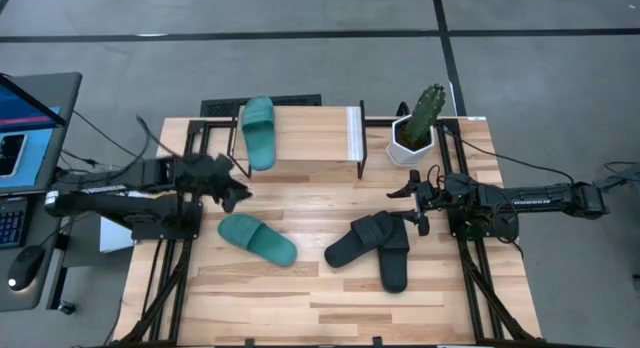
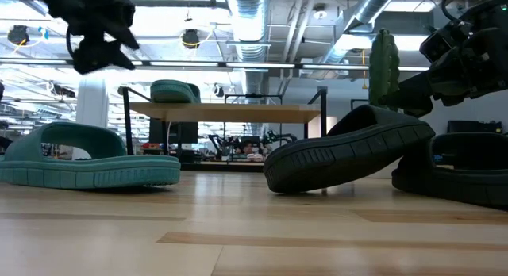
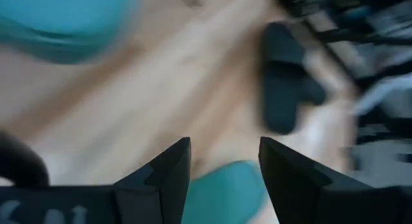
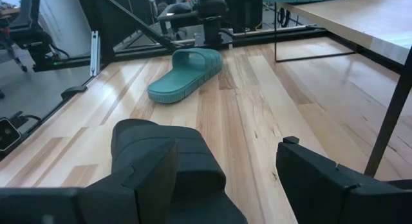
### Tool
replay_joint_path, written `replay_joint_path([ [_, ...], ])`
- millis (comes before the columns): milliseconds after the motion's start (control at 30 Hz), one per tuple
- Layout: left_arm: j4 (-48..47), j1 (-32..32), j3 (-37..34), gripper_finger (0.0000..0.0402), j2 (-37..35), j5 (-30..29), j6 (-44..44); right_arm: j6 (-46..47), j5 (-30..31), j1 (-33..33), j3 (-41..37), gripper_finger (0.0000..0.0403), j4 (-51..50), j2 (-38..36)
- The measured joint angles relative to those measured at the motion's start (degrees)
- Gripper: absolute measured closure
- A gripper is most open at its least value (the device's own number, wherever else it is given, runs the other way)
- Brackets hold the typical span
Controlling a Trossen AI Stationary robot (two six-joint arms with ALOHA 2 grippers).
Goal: Pick and place slides into the shelf
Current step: Put the light blue slide on the shelf
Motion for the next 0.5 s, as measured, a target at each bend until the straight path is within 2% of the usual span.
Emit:
replay_joint_path([
  [133,18.46,-9.18,-7.03,0.0231,-0.09,-0.88,-6.36,0.01,0.0,0.0,0.01,0.0154,0.0,0.01],
  [233,28.3,-16.63,-10.07,0.0231,1.98,-5.66,-9.15,-0.01,0.0,0.0,0.01,0.0154,0.0,0.01],
  [500,34.73,-32.92,-10.65,0.0231,11.26,-26.22,-14.82,-0.01,0.0,-0.01,0.01,0.0154,0.0,0.0],
])
